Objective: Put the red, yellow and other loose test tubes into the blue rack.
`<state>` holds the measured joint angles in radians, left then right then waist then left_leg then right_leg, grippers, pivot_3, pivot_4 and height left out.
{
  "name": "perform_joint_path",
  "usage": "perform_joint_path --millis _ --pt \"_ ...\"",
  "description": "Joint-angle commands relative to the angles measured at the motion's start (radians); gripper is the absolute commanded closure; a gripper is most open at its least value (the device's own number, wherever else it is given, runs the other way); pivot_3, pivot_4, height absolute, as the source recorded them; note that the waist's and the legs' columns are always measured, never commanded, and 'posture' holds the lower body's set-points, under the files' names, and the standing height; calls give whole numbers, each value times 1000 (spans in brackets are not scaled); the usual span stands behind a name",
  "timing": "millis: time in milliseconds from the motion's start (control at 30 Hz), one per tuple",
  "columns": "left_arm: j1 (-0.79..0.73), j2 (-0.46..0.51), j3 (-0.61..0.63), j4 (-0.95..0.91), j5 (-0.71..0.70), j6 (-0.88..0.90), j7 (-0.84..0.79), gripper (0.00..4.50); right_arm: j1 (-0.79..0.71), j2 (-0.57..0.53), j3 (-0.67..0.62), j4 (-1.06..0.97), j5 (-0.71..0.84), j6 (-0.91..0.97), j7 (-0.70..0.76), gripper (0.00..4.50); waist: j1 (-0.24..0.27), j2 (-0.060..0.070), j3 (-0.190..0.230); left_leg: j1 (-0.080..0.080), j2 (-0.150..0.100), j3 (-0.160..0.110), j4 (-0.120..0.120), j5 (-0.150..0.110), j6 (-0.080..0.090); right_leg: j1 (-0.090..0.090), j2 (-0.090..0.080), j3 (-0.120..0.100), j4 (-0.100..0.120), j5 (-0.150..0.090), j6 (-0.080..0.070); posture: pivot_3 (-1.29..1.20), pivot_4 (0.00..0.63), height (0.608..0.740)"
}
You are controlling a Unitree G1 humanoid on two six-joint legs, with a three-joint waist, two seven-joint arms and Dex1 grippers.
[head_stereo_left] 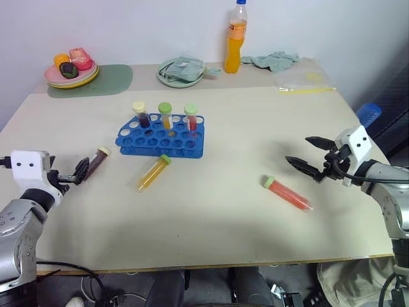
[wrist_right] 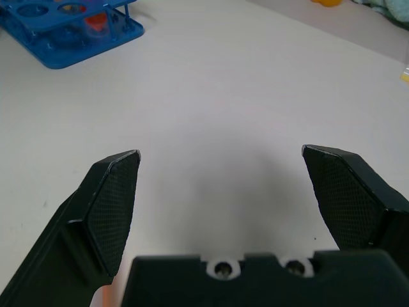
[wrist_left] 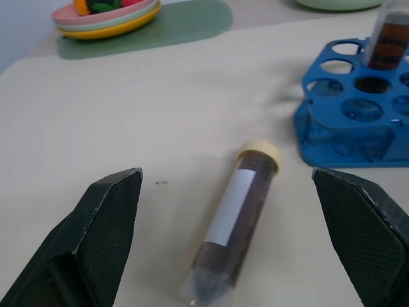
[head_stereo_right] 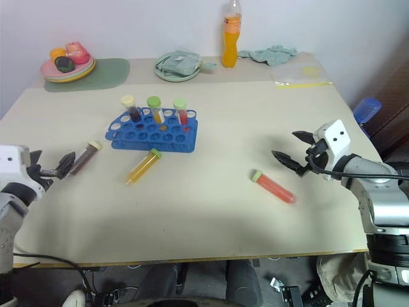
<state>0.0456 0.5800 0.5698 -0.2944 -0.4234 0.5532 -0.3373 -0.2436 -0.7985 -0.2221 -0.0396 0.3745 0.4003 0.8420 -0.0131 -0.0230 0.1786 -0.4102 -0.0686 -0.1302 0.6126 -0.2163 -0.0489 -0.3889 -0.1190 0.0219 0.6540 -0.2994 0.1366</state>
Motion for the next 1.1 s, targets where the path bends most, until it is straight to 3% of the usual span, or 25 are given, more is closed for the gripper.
perform_joint_path --millis 33,367,633,800,933,1100 --pt "13 0 29 -46 2 -18 9 123 -33 13 4 4 0 -23 4 0 -1 0 0 0 0 0 0 0 0 0 0 0 0 0 0 0 150 740" --pt "-2 -3 17 -67 -25 -28 -1 123 -38 5 6 -24 8 14 0 0 2 0 0 0 0 0 0 0 0 0 0 0 0 0 0 0 150 740" --pt "-39 4 -64 -66 -62 -43 -108 123 -29 -55 29 -199 24 206 -23 0 1 0 0 0 0 0 0 0 0 0 0 0 0 0 0 0 150 740" --pt "-80 24 -163 -82 -88 -47 -220 123 -56 -145 75 -380 54 397 -20 0 2 0 0 0 0 0 0 0 0 0 0 0 -1 0 0 0 150 740" --pt "-131 26 -266 -93 -100 -79 -327 123 -143 -185 193 -523 102 675 -66 0 2 1 0 -1 0 -1 0 0 0 0 0 0 -1 0 0 0 150 740" --pt "-131 10 -409 -183 -132 -85 -425 123 -252 -270 304 -548 133 894 -52 0 2 1 1 -4 0 0 0 -1 2 -2 -1 0 -4 0 0 0 150 740"
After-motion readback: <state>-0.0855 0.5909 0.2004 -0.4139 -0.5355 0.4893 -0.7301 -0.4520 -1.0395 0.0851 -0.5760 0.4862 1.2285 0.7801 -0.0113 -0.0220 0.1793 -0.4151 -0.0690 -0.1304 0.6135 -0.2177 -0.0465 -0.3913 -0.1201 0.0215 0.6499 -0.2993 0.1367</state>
